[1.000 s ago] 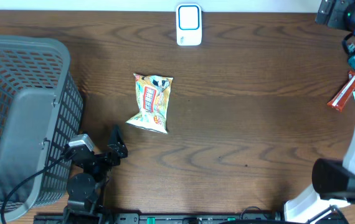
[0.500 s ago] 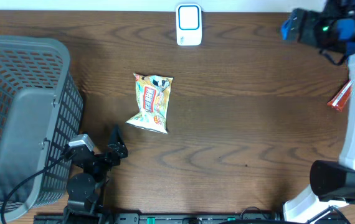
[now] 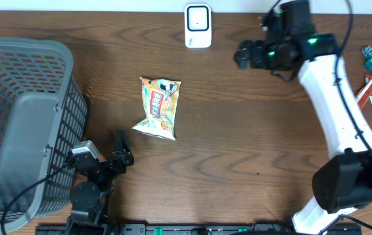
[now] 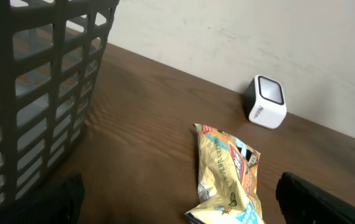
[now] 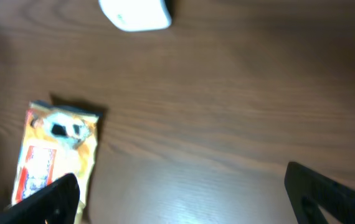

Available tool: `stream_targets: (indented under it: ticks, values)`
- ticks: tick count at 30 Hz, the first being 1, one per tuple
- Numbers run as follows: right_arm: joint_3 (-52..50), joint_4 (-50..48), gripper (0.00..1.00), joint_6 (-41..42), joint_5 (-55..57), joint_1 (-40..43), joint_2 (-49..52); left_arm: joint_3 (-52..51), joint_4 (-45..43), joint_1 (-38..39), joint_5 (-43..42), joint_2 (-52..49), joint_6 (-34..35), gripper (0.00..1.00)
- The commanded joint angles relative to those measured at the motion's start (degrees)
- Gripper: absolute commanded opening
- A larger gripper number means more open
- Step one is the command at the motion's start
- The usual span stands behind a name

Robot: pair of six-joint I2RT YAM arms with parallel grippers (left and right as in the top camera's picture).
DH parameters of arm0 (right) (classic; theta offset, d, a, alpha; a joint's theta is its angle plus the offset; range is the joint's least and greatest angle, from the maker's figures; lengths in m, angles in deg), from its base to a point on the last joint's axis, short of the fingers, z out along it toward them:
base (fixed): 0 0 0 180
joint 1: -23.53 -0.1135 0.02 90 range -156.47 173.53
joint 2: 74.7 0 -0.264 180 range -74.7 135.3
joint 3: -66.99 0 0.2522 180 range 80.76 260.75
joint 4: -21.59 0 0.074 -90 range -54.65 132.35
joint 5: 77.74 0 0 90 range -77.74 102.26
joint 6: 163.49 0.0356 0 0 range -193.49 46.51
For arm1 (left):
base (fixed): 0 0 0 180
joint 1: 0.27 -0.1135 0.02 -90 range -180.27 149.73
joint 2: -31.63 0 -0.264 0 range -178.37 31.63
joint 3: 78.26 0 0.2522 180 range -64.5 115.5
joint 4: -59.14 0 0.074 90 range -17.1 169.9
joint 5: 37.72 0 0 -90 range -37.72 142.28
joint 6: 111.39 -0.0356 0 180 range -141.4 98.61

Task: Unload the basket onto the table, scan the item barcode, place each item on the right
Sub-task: 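Move the right gripper over to the yellow snack bag, then grasp the yellow snack bag corner with the right gripper and lift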

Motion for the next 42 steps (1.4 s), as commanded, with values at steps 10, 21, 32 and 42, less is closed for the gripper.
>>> stream_targets:
  ticks: [10,21,32,42]
  values:
    - [-17.57,-27.43,0.98,16.22,-4.81,-19.1,0.46,-1.31,1.18,-0.24,0.72,0.2,-0.7,0.98]
    - [-12.11,-34.1,0.96,18.16,11.98,-32.54,13.49,-1.33,1.18,-0.24,0.72,0.2,-0.7,0.98]
    - [3.65,-8.85,0.48,23.06,28.96,-38.12,26.62,-1.31,1.18,-0.24,0.74,0.2,-0.7,0.98]
    - [4.42,6.03,0.01,-4.74,-19.82,-25.31,20.0,-1.33,1.18,-0.24,0.74,0.2,-0.7,0.98]
